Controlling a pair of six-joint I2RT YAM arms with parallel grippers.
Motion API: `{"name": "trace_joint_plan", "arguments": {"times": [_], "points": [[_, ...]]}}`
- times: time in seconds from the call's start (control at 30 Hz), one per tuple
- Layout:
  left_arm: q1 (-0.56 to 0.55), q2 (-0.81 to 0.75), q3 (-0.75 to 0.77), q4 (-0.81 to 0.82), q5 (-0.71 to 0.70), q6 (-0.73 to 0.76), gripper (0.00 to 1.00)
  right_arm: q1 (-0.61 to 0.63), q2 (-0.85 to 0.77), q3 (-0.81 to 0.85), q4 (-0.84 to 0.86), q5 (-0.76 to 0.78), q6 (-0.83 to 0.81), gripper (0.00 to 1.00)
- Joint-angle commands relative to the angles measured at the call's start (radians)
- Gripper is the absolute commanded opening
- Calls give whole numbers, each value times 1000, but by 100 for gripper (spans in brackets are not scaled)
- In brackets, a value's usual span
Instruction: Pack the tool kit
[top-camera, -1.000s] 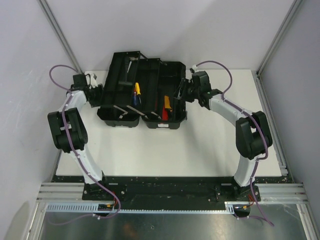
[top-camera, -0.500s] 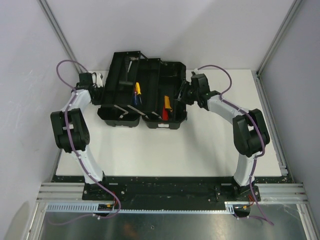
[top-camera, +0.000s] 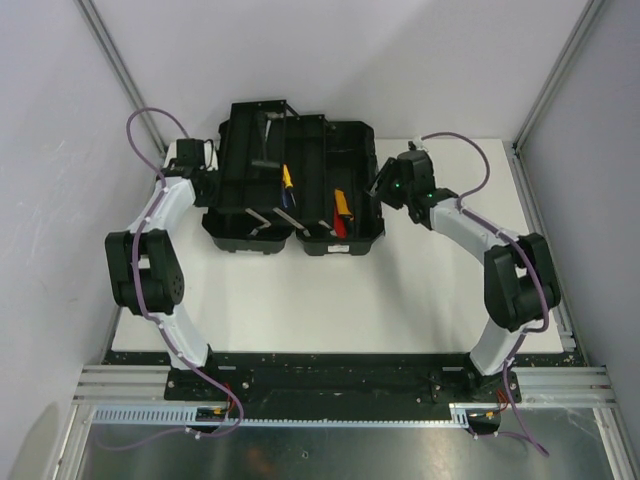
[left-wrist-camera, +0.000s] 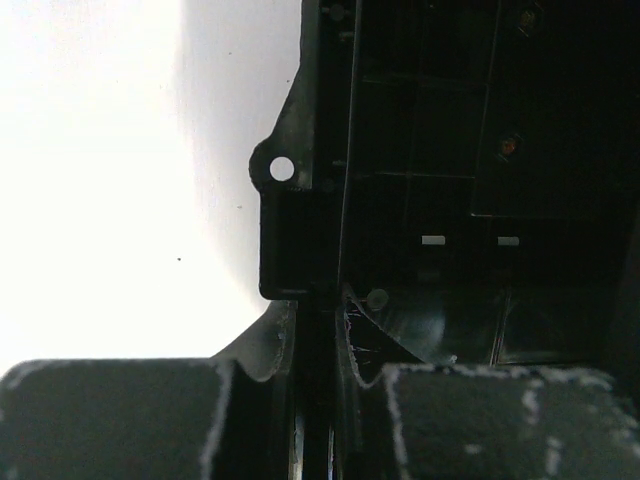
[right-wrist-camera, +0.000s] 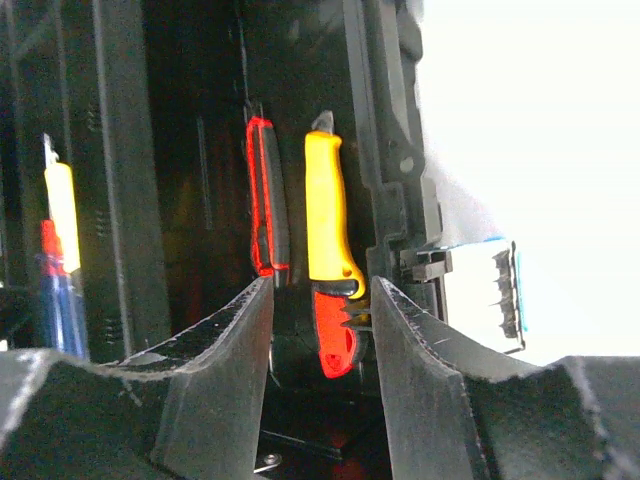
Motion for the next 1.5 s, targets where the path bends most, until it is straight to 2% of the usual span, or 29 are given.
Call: {"name": "trace_joint_plan", "arguments": {"times": [0.0,0.3,0.63,0.77,1.03,1.13,1.47], "points": [[2,-147,91,106,-150,-11,0,-35,-97,1,58,37,-46,49],[-51,-213,163,103,-188,8,0,-98,-6,2,24,-46,-181,52],[-120,-225,220,89,-251,35,0,-115,119,1,162,-345,-201,50],[-122,-228,193,88,-260,36,0,-113,145,2,169,-405,-187,44],[-137,-221,186,86,-341,78,0,-77,81,6,97,-268,-208,4],[-153,-217,185,87,-401,106,0,-54,38,13,78,-194,-232,0],[-174,-199,148,88,-601,170,0,-2,-23,86,-50,0,-308,0]]}}
